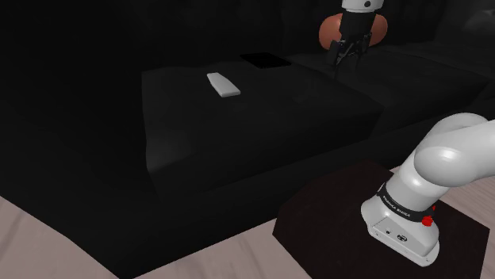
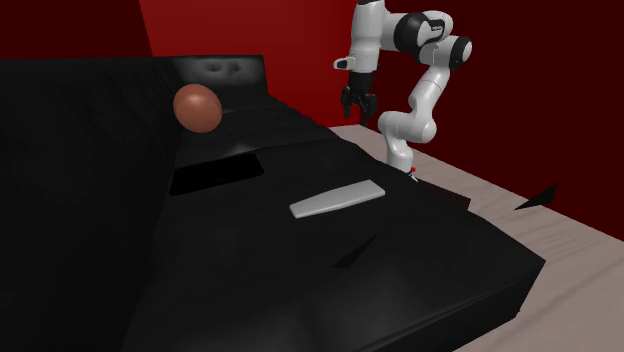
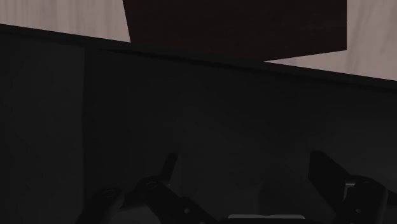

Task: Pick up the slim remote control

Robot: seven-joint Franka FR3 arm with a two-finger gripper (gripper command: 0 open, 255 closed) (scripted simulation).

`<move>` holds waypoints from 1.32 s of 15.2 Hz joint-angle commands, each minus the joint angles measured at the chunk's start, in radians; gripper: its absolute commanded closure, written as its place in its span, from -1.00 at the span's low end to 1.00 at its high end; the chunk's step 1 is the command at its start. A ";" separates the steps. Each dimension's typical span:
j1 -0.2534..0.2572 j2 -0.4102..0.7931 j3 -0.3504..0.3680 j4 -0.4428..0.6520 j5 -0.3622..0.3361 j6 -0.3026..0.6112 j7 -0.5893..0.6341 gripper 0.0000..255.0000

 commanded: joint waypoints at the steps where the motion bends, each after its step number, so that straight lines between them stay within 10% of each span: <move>1: 0.000 0.000 0.000 0.000 0.000 0.000 0.000 -1.00; 20: 0.039 0.704 0.210 0.558 0.061 0.112 0.375 -1.00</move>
